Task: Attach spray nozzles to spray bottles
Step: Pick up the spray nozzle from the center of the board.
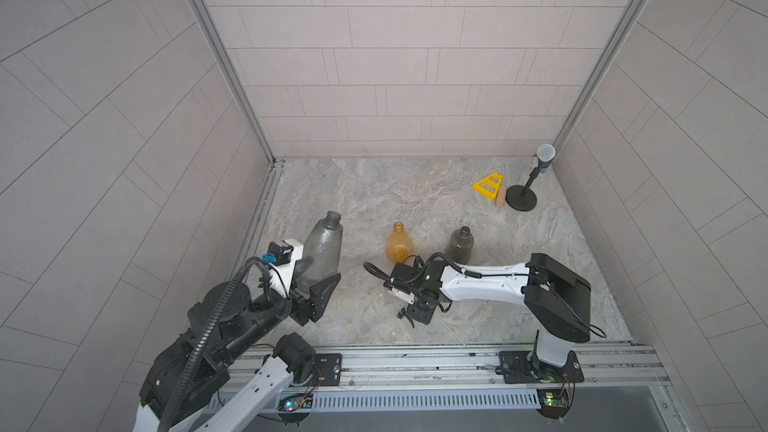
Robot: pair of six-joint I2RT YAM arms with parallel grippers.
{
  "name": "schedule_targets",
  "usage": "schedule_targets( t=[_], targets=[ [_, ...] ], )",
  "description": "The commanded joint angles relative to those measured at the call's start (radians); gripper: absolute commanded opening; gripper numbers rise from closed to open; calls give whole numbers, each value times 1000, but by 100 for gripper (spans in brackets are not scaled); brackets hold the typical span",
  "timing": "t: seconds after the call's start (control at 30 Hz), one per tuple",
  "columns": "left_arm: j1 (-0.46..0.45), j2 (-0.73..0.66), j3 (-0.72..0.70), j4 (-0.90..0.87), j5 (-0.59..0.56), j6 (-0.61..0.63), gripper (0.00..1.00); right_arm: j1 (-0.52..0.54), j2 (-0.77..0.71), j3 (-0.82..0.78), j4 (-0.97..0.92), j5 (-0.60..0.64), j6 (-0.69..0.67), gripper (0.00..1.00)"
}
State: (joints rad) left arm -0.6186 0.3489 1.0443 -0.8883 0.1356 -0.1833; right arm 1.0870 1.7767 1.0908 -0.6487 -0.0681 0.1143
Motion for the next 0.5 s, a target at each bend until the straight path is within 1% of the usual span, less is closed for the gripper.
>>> schedule_targets(
  t=[0.0,0.23,0.47],
  targets=[
    [-3,-13,12,21,12,4,0,-8,-68,-23,12,22,11,29],
    [-3,-15,5,35,25,4,0,-16,-199,-67,54,14,60,27],
    [-2,-13,-3,54,43,3,0,-34,-385,-150,68,10,104,27]
  ],
)
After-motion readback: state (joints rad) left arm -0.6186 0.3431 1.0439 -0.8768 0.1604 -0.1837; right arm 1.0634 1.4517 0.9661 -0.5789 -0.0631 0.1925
